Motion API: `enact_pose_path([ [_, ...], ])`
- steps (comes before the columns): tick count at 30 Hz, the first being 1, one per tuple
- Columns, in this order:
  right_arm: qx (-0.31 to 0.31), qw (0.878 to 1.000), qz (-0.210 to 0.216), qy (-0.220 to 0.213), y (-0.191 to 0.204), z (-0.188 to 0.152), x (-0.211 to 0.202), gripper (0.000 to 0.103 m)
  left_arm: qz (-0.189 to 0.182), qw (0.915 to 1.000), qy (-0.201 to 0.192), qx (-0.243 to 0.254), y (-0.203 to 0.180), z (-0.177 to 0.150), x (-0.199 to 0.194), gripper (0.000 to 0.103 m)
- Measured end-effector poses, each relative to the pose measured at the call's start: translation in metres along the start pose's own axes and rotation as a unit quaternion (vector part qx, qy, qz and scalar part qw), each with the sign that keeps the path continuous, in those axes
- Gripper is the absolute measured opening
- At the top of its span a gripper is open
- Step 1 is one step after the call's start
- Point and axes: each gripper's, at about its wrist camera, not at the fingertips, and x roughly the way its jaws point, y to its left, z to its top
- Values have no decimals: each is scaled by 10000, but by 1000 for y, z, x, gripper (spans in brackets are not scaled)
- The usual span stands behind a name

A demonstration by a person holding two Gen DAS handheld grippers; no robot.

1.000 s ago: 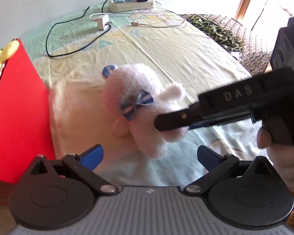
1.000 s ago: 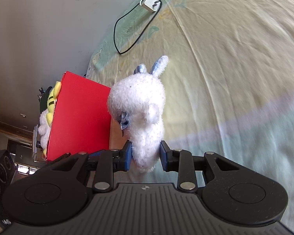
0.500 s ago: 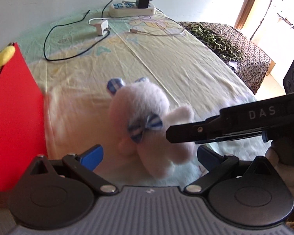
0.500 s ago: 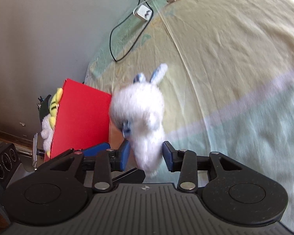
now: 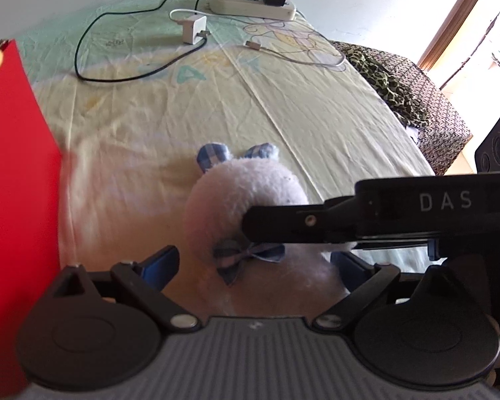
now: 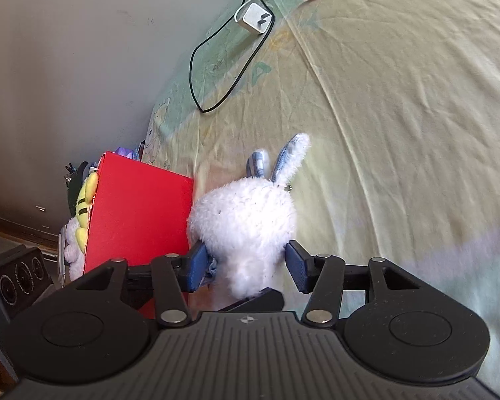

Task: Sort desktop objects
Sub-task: 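Grasp the pink bunny with the bow using both grippers, then lift the pink bunny and carry it over the red box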

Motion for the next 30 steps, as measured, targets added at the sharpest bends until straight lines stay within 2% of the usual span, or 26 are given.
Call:
enact_pose_path([
  [6,168,9997,132,96,-5,0,1,57,-80,9995,222,-186,6,3,14,93],
  [10,194,9996,176,117,-7,0,-4,53,-147,9996,227,-109,2,2,13,91],
  [11,197,9994,230,138,-6,0,-6,49,-228,9994,259,-79,0,2,13,88],
  [16,100,9997,152,152,-1,-7,-11,49,-26,9994,270,237,-16,-4,15,87],
  [30,37,9999,32,88,11,-38,-40,49,-137,9985,179,508,-38,-31,-8,86],
])
